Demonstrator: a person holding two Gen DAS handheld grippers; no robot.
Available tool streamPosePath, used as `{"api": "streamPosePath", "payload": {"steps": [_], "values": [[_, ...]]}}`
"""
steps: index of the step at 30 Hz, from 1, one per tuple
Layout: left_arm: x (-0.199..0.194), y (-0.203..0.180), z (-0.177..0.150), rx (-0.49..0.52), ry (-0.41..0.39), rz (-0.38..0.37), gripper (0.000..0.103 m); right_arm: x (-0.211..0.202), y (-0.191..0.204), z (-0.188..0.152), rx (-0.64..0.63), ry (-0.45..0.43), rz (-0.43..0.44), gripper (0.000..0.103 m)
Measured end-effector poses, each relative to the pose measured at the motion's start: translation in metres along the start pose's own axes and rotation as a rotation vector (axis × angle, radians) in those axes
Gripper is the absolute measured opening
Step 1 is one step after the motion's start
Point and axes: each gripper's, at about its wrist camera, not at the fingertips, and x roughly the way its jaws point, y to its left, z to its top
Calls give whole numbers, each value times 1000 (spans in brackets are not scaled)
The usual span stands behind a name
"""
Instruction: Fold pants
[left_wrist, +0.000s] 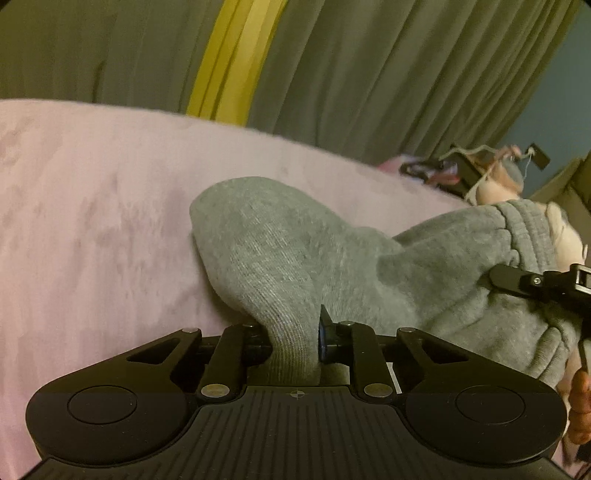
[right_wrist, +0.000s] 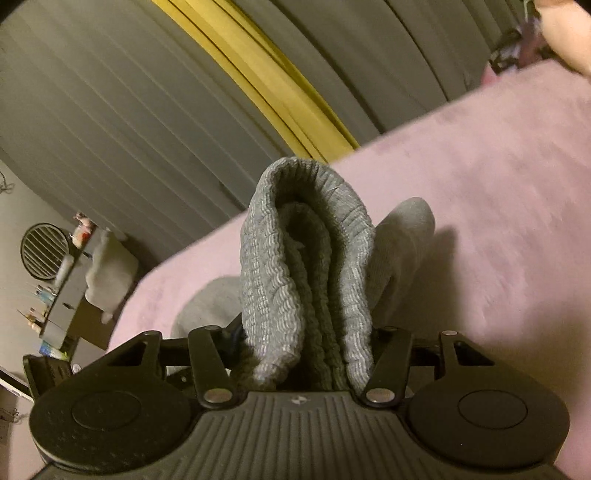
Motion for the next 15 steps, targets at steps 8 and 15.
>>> {"api": "streamPosePath", "payload": {"steps": [8, 15], "values": [[2, -7, 17, 56, -66, 237, 56, 5, -6, 31, -34, -134, -264, 95], [6, -16, -44, 249, 0, 299, 76, 11, -17, 6, -94, -28, -352, 97]]}}
